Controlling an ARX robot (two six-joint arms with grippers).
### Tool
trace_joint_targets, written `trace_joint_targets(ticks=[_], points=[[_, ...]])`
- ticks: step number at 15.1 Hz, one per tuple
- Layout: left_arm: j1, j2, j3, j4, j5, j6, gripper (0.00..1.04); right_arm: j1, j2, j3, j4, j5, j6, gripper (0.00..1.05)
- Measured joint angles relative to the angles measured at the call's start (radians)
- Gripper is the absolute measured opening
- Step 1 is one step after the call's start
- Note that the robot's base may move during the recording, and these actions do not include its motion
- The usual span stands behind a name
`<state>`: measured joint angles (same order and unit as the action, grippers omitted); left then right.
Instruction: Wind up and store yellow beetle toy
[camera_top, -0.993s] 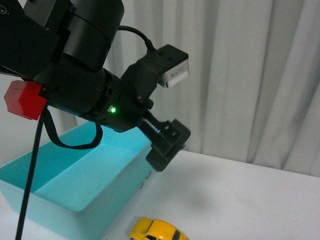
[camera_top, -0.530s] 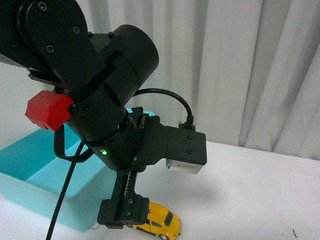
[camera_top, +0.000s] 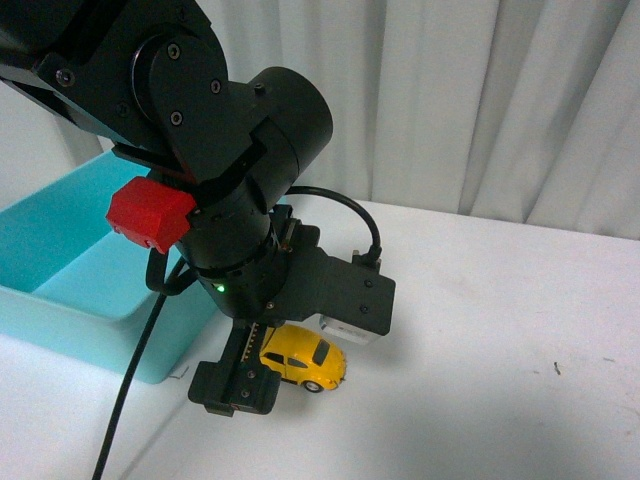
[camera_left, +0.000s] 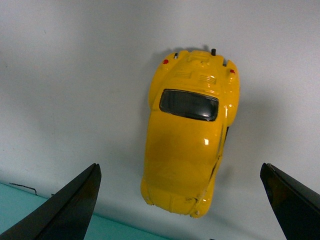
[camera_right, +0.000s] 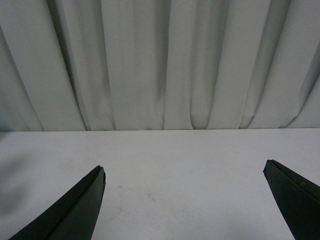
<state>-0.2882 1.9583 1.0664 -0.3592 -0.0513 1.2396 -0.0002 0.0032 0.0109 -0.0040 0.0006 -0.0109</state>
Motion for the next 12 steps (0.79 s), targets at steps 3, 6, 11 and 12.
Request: trace_joint_targets(ticks=[3,6,11,12], points=[[0.003,0.048,0.021,0.020,-0.019,0.011,0.98,0.000,0.000,0.000,0.000,0.000,0.000,0.98],[0.009,0.067,0.022,0.021,-0.028,0.024,0.97,0.000,0.000,0.000,0.000,0.000,0.000,0.98],[0.029,-0.043,0.020,0.061,0.241,-0.241,0.39,0.000,0.000,0.000,0.000,0.000,0.000,0.98],[0.052,-0.127,0.019,0.096,0.323,-0.315,0.39,0.000,0.000,0.000,0.000,0.000,0.000,0.98]])
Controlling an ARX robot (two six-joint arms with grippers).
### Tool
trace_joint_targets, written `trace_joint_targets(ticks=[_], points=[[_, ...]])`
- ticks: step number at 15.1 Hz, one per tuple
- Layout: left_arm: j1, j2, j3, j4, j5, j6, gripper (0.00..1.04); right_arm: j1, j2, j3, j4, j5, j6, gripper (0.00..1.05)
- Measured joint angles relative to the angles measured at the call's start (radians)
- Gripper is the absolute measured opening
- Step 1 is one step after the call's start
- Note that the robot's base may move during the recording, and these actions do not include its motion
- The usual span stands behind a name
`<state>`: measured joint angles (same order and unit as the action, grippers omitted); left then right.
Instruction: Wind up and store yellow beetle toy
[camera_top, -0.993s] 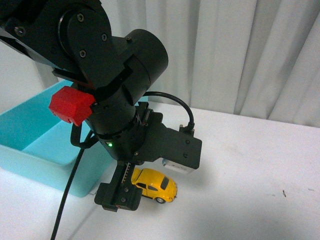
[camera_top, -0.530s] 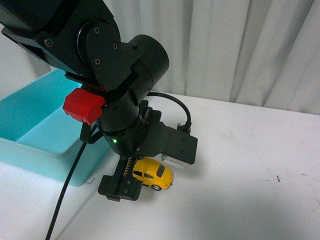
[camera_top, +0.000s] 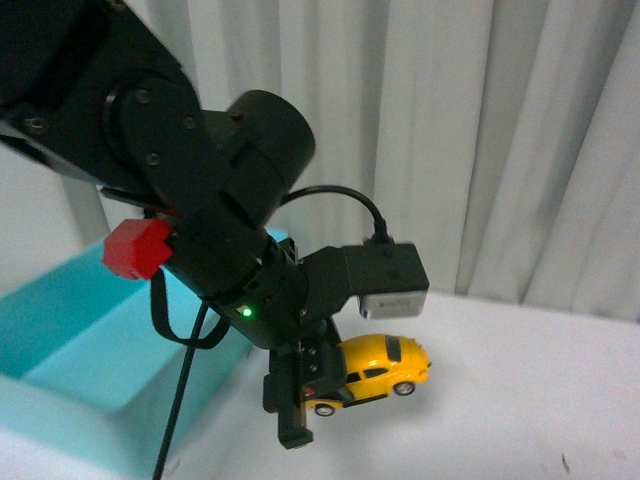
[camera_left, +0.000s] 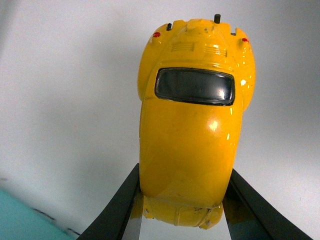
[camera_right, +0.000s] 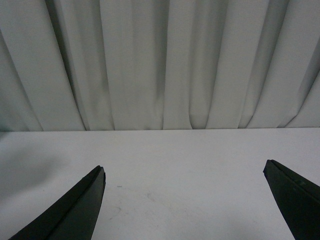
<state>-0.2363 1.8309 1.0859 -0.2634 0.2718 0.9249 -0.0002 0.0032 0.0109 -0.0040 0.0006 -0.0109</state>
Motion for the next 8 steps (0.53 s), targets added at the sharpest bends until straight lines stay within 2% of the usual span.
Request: trace_joint_targets(ticks=[2,4,6,8], points=[[0.077,-0.146,0.000,0.062,0.100,-0.127,0.39,0.000,0.000,0.000,0.000,0.000,0.000,0.98],[0.179,-0.238,0.000,0.137,0.117,-0.245,0.39,0.000,0.000,0.000,0.000,0.000,0.000,0.98],[0.299,-0.262,0.010,0.179,0.036,-0.364,0.39,0.000,0.000,0.000,0.000,0.000,0.000,0.98],[0.420,-0.240,0.008,0.158,-0.070,-0.463,0.39,0.000,0.000,0.000,-0.001,0.000,0.000,0.98]])
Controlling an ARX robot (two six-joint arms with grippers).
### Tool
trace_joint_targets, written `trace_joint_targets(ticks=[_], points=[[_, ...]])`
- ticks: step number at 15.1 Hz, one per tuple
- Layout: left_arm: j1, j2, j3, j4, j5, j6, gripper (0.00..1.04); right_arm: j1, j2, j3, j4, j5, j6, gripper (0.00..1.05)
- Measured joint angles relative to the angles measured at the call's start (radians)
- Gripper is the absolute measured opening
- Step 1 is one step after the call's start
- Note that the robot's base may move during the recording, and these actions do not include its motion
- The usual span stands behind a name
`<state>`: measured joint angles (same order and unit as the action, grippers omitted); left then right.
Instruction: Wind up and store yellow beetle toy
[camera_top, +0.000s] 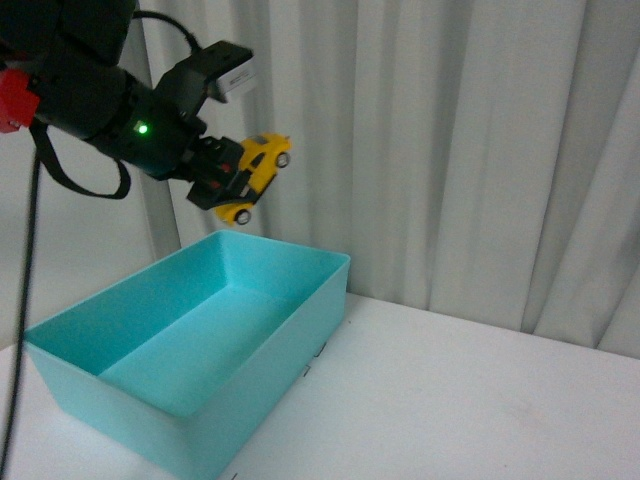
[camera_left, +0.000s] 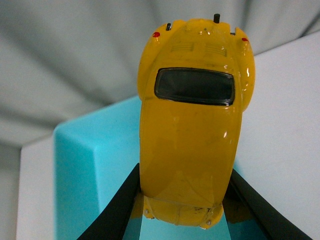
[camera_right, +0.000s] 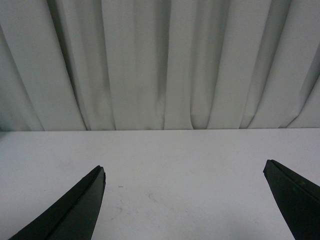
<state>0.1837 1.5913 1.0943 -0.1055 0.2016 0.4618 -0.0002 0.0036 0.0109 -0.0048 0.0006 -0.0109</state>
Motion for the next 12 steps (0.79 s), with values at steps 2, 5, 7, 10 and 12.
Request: trace_joint_targets(ticks=[2,5,7,10,12], points=[[0.056,0.031,-0.010,-0.007,-0.096,-0.035,0.39,0.000,0.000,0.000,0.001,0.000,0.000,0.98],[0.088,0.109,-0.043,0.010,-0.223,-0.104,0.39,0.000,0.000,0.000,0.001,0.000,0.000,0.98],[0.073,0.168,-0.048,0.030,-0.275,-0.122,0.39,0.000,0.000,0.000,0.001,0.000,0.000,0.98],[0.060,0.242,-0.041,0.052,-0.309,-0.138,0.39,0.000,0.000,0.000,0.000,0.000,0.000,0.98],[0.047,0.318,-0.016,0.078,-0.348,-0.152,0.38,0.000,0.000,0.000,0.001,0.000,0.000,0.98]])
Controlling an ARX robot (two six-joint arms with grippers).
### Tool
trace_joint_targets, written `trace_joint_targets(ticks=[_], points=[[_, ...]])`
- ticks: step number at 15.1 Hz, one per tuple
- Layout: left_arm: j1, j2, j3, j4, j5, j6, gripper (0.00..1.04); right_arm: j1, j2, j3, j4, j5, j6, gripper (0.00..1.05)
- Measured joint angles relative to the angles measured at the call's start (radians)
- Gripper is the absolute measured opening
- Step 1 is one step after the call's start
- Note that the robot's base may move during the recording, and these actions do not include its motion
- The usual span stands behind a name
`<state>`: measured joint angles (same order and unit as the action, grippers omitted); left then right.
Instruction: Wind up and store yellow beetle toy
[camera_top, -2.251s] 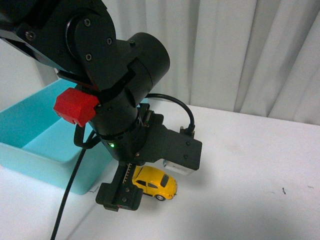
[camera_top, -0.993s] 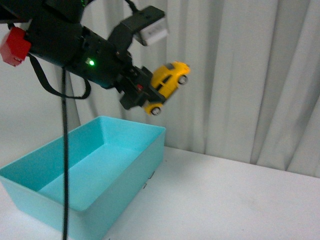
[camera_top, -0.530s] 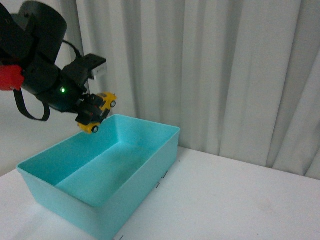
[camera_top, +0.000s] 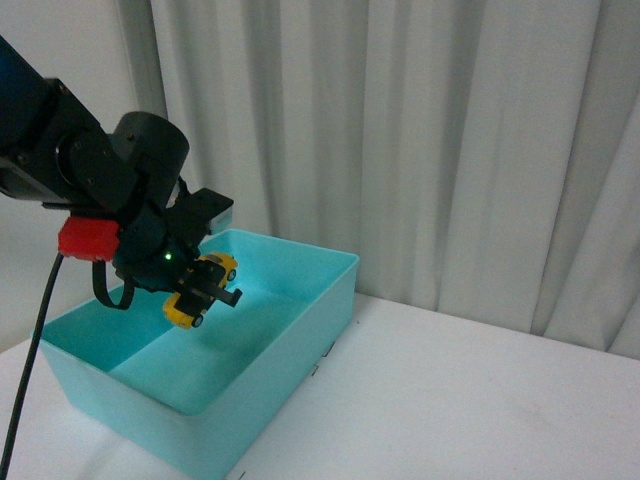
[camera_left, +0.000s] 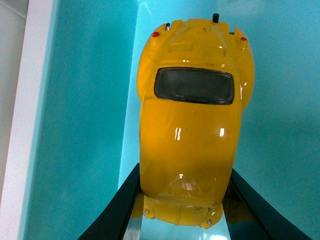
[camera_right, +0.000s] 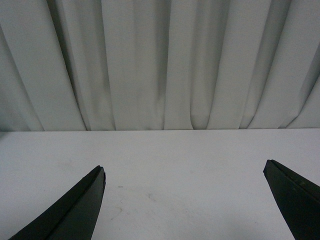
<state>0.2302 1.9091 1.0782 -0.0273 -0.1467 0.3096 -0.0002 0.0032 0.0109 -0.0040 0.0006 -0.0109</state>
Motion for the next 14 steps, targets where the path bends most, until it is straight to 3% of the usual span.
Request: trace_joint_targets(ticks=[6,12,14], points=[[-0.048,0.138,0.071,0.006,-0.014,-0.021,0.38,0.000,0.000,0.000,0.000,0.000,0.000,0.98],[-0.036,0.179,0.070,-0.028,0.005,-0.023,0.40,0.000,0.000,0.000,0.000,0.000,0.000,0.98],[-0.032,0.179,0.070,-0.054,0.023,-0.035,0.61,0.000,0.000,0.000,0.000,0.000,0.000,0.98]])
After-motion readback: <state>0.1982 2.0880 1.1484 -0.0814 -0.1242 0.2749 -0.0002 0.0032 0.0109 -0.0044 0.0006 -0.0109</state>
